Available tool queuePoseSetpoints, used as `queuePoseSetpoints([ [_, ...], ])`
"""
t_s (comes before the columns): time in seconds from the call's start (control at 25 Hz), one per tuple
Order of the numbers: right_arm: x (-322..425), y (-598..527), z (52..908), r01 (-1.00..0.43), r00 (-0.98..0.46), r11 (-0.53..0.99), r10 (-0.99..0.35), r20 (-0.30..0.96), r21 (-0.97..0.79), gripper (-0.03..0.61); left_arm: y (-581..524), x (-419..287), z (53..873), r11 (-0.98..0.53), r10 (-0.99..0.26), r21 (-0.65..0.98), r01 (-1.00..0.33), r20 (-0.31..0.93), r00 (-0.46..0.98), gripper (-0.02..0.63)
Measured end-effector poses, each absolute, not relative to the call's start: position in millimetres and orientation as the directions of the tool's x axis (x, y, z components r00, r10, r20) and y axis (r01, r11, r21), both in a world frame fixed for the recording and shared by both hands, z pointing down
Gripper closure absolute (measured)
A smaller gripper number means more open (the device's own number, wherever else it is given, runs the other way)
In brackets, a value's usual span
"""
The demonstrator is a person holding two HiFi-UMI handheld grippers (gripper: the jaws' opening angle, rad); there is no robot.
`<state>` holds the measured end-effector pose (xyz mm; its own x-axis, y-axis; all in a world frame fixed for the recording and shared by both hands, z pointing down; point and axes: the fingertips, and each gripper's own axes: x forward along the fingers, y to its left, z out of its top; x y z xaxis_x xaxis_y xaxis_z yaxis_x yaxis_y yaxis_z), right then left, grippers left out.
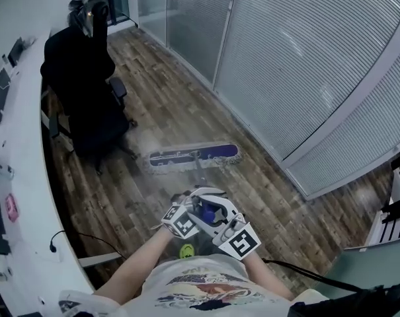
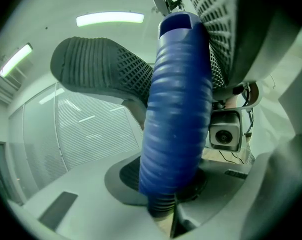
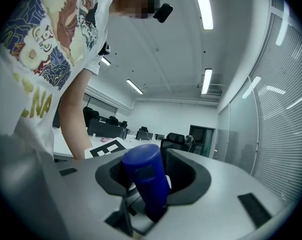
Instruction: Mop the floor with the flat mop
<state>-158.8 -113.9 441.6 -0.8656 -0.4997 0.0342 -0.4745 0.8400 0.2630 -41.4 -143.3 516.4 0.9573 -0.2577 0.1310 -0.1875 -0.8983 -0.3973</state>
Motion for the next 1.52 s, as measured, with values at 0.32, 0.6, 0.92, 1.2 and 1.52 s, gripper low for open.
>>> queuePoseSetpoints([
  [0.32, -134, -196, 455, -0.466, -0.865, 0.846, -0.497, 0.067, 0.260, 0.420, -228, -22, 525, -0.897, -0.263, -0.406, -0.175, 0.171, 0.950, 0.569],
  [0.6, -92, -308, 455, -0.462, -0.873, 0.852, -0.486, 0.042, 0.247, 0.414, -341, 17, 529, -0.894, -0.272, -0.416, -0.167, 0.208, 0.939, 0.569],
  [0.92, -61, -426, 444, -0.444, -0.893, 0.861, -0.446, -0.050, 0.248, 0.413, -463, 46, 533, -0.889, -0.320, -0.408, -0.208, 0.226, 0.920, 0.566],
  [1.2, -63, -451, 421, -0.458, -0.887, 0.861, -0.423, -0.186, 0.221, 0.411, -492, 46, 532, -0.902, -0.338, -0.358, -0.243, 0.235, 0.911, 0.540],
  [1.52, -84, -354, 434, -0.476, -0.878, 0.867, -0.458, -0.141, 0.146, 0.385, -395, 24, 537, -0.904, -0.336, -0.353, -0.242, 0.235, 0.912, 0.525],
])
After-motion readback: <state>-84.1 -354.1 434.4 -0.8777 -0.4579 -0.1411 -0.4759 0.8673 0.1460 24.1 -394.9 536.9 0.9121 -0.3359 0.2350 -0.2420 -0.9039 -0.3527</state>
